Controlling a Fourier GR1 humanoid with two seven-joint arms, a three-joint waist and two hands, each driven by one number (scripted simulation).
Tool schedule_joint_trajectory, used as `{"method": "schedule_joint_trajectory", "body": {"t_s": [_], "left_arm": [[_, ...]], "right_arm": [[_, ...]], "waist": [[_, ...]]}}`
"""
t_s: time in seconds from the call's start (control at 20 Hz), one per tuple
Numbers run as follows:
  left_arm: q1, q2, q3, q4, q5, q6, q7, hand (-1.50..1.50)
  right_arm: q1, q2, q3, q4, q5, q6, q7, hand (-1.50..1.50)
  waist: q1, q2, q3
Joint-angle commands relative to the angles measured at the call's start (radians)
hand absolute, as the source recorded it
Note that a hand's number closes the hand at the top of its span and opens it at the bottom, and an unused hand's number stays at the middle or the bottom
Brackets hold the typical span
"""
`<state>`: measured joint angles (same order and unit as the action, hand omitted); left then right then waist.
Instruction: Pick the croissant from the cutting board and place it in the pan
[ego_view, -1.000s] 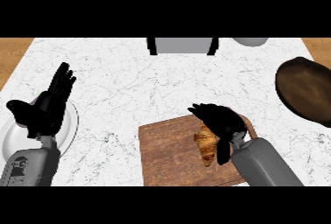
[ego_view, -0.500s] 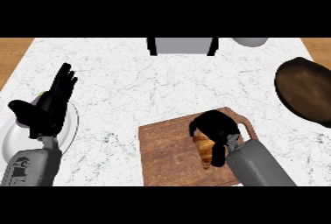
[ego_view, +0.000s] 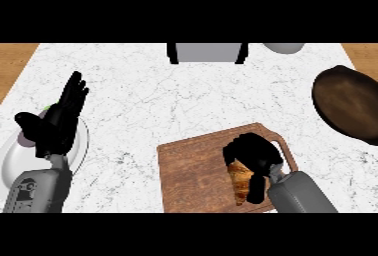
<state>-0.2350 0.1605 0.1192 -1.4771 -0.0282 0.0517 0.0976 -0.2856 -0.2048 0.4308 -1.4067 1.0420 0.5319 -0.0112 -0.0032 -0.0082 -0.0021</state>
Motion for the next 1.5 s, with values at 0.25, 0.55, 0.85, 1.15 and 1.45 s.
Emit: {"method": "schedule_joint_trajectory", "body": {"t_s": [0.25, 0.55, 0.85, 1.15, 1.45], "left_arm": [[0.060, 0.021, 0.027, -0.041, 0.024, -0.019, -0.007, 0.00], [0.066, 0.014, 0.027, 0.004, 0.004, -0.007, -0.047, 0.00], [0.025, -0.004, 0.001, -0.019, -0.005, 0.005, -0.008, 0.00], [0.041, 0.004, 0.008, -0.033, 0.023, -0.029, -0.017, 0.00], [0.068, -0.036, -0.032, -0.036, -0.012, -0.001, -0.029, 0.00]], "right_arm": [[0.504, -0.223, -0.056, -0.502, -0.019, -0.124, -0.005, 1.50], [0.579, -0.246, -0.228, -0.723, -0.088, -0.350, -0.113, 1.50], [0.568, -0.193, -0.453, -0.818, -0.304, -0.317, -0.082, 1.50], [0.460, -0.170, -0.655, -0.707, -0.585, -0.256, -0.079, 1.50], [0.190, -0.283, -0.867, -0.365, -0.793, -0.177, -0.051, 1.50]], "waist": [[-0.031, -0.001, 0.002], [-0.045, -0.001, 0.002], [-0.011, 0.006, 0.002], [0.002, 0.008, 0.002], [0.019, 0.010, 0.003]]}}
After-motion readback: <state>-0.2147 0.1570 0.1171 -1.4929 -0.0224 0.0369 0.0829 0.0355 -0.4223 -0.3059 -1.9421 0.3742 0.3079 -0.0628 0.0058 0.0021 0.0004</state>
